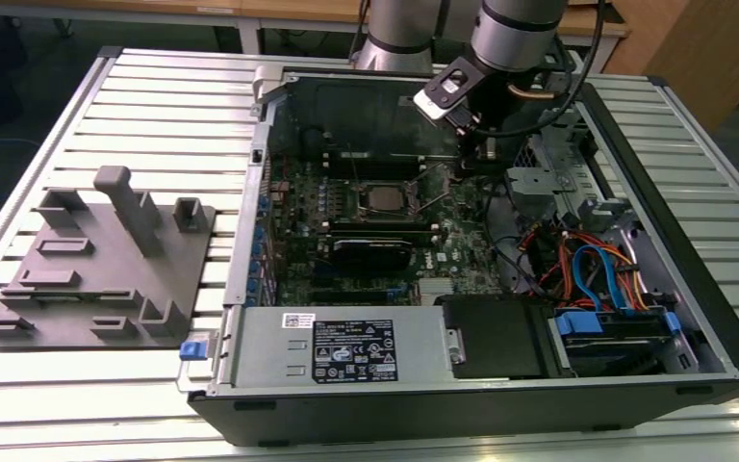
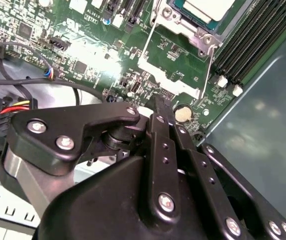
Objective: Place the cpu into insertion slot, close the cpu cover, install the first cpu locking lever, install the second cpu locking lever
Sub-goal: 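Close the cpu cover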
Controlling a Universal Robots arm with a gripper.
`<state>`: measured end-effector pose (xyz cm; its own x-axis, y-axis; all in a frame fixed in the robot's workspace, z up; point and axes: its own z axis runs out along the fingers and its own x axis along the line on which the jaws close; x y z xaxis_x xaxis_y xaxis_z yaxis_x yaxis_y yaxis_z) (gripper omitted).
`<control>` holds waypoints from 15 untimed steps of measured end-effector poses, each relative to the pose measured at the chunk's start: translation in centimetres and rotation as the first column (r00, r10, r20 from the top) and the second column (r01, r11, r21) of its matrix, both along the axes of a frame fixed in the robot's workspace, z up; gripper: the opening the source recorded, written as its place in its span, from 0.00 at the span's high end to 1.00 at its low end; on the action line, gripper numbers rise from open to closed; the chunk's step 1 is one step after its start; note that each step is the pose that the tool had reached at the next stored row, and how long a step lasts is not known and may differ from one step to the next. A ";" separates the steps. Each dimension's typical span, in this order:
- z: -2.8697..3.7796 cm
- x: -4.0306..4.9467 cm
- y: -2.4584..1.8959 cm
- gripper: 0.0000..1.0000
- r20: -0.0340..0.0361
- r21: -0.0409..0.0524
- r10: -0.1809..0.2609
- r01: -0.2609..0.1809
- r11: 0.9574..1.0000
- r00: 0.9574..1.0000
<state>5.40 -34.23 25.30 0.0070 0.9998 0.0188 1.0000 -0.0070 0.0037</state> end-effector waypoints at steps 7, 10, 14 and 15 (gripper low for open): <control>-0.56 -0.01 0.04 0.90 -0.001 0.002 0.000 0.000 1.000 1.000; -0.57 -0.17 0.07 0.90 -0.001 0.002 0.000 0.000 1.000 1.000; -0.57 -0.30 0.11 0.90 -0.003 0.004 0.000 0.000 1.000 1.000; -0.57 -0.35 0.11 0.90 -0.003 0.004 0.000 0.000 1.000 1.000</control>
